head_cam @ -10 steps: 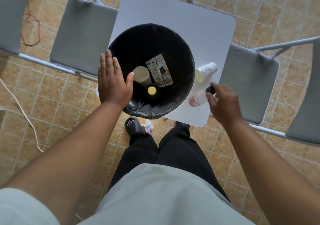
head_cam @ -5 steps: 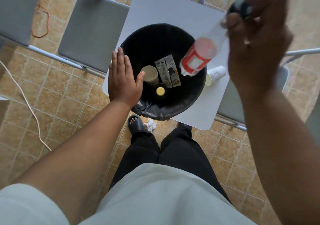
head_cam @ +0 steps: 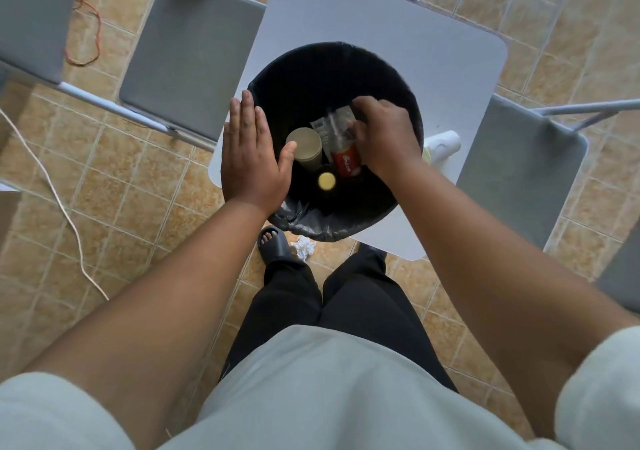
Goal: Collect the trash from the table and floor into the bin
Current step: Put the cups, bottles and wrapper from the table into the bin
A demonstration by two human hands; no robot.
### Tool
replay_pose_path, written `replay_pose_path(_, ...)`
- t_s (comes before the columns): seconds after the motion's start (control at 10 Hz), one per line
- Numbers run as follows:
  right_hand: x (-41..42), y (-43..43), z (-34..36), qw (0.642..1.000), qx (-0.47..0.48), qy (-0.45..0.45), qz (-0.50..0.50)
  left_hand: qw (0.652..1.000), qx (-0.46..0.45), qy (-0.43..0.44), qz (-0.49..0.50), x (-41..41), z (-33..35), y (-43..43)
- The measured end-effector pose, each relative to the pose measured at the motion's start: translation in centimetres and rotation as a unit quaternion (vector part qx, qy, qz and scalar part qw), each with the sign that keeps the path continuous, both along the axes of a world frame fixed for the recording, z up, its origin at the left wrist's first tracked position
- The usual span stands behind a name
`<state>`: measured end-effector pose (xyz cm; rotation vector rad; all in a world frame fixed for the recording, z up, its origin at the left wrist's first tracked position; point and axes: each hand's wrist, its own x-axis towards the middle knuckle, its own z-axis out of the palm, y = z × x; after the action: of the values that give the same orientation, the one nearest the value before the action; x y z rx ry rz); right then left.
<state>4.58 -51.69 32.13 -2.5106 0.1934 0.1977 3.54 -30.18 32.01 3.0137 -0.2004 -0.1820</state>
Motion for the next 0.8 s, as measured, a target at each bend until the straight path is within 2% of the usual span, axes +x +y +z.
replay_pose_path(0.1, -0.2, -1.0, 1.0, 0.994, 0.028, -0.100, -0.018, 1.000, 0.002, -0.001, 0.001, 0.0, 0.0, 0.1)
replay_pose_path(0.2, -0.7, -3.0, 2.3, 0.969, 0.051, -0.233, -0.063, 1.000, -0.001, -0.002, 0.001, 0.0, 0.0, 0.1)
replay_pose_path(0.3, -0.7, -5.9, 2.1, 0.948, 0.038, -0.284, -0.140, 1.000, -0.004, -0.005, 0.002, 0.0, 0.1, 0.2)
replay_pose_path(0.4, -0.5, -9.4, -0.7, 0.965, -0.010, -0.205, -0.163, 1.000, -0.005, -0.008, 0.002, 0.1, 0.2, 0.2)
replay_pose_path(0.5, -0.9, -12.1, -4.3, 0.988, -0.070, -0.007, -0.134, 1.000, -0.005, -0.014, 0.004, 0.0, 0.3, 0.1)
replay_pose_path(0.6, -1.2, -13.5, -6.7, 0.977, -0.135, 0.154, -0.054, 1.000, -0.011, -0.022, 0.004, 0.1, 0.2, 0.0)
replay_pose_path(0.8, -1.1, -14.6, -10.9, 0.922, -0.259, 0.274, 0.090, 0.999, -0.020, -0.037, 0.003, 0.0, -0.2, -0.2)
